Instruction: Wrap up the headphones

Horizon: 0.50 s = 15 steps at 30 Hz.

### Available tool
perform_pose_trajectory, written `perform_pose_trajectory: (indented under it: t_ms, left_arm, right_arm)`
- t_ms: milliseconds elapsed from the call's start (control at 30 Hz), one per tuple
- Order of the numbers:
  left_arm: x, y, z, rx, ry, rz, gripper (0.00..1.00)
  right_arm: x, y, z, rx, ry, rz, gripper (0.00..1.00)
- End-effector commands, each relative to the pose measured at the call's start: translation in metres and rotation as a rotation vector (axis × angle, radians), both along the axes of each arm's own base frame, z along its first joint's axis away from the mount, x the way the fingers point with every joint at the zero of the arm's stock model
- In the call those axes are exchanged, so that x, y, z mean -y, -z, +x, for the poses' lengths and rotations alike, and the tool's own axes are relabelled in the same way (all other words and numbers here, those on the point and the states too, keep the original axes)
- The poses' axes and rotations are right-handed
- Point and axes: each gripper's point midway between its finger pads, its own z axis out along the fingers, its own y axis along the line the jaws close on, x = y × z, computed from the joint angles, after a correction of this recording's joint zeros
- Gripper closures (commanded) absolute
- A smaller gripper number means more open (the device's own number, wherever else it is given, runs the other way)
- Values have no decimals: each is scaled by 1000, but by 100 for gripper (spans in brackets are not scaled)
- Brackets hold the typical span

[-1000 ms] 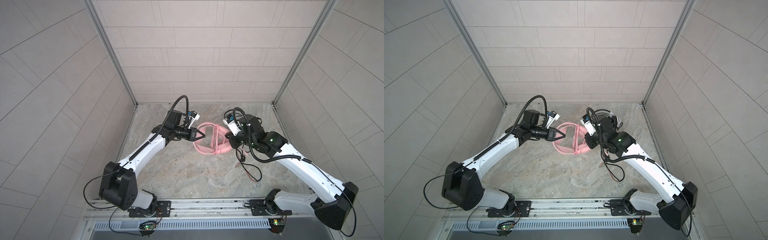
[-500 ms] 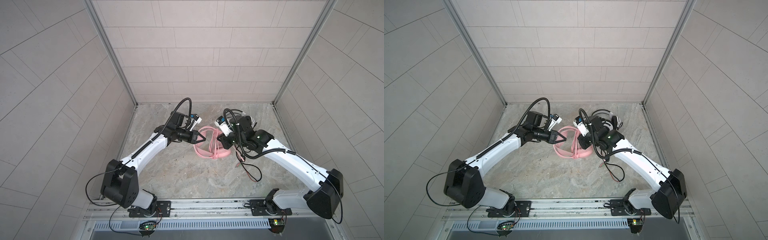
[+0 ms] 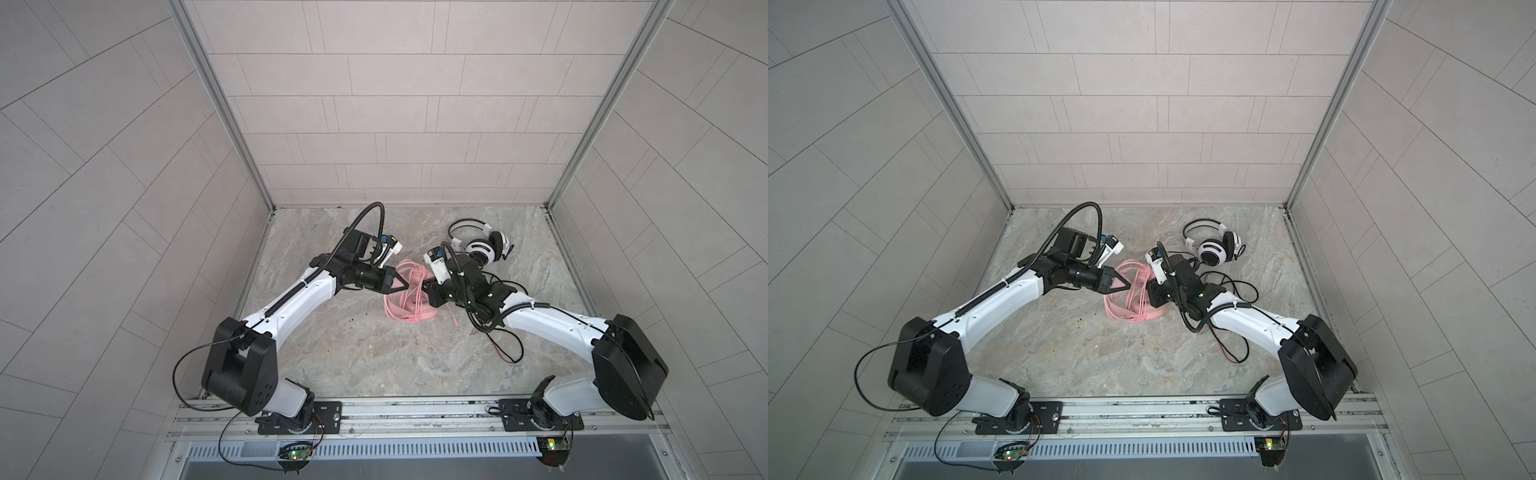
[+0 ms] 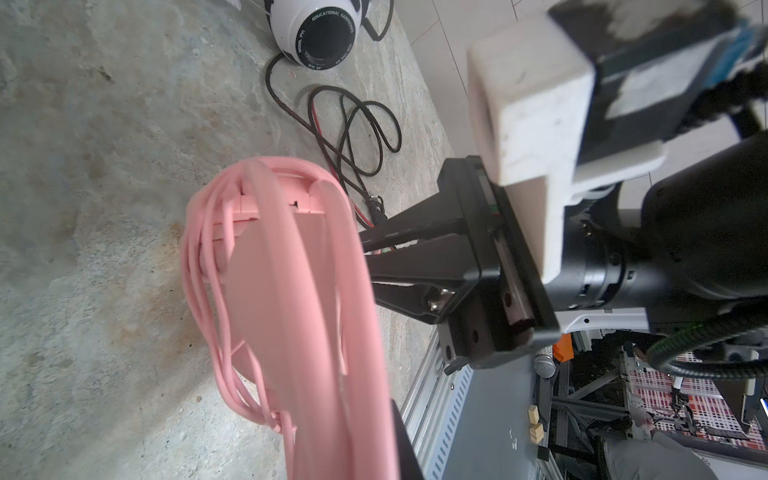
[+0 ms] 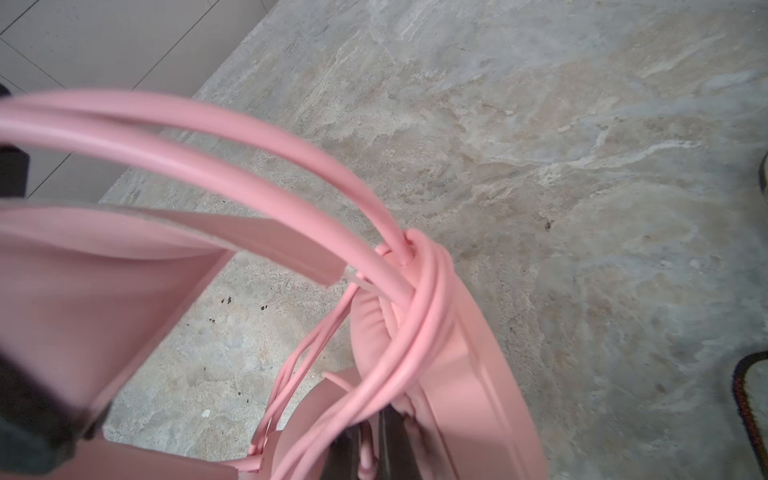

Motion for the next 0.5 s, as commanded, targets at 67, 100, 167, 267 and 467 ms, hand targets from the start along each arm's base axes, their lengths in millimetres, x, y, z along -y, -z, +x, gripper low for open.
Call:
perform_pose_trajectory:
  t_ms: [67,100,167,267,467]
  left_arm:
    - [15,-40,-19,37,108,-148,100]
    - [16,-41,-19,41,106,-152,100]
    - [16,-42,-17,45,100,-153,100]
    - [14,-42,-19,42,99,-149,100]
    - [10,-53,-15,74,75,-163,100]
  right_arm:
    - [7,-4,26,79,172,126,100]
    - [5,-1,26,83,185,122,100]
    - [2,6,25,93,194,99,100]
    - [-2,23,21,72,189,72,100]
    - [-10,37,10,14,141,79,85]
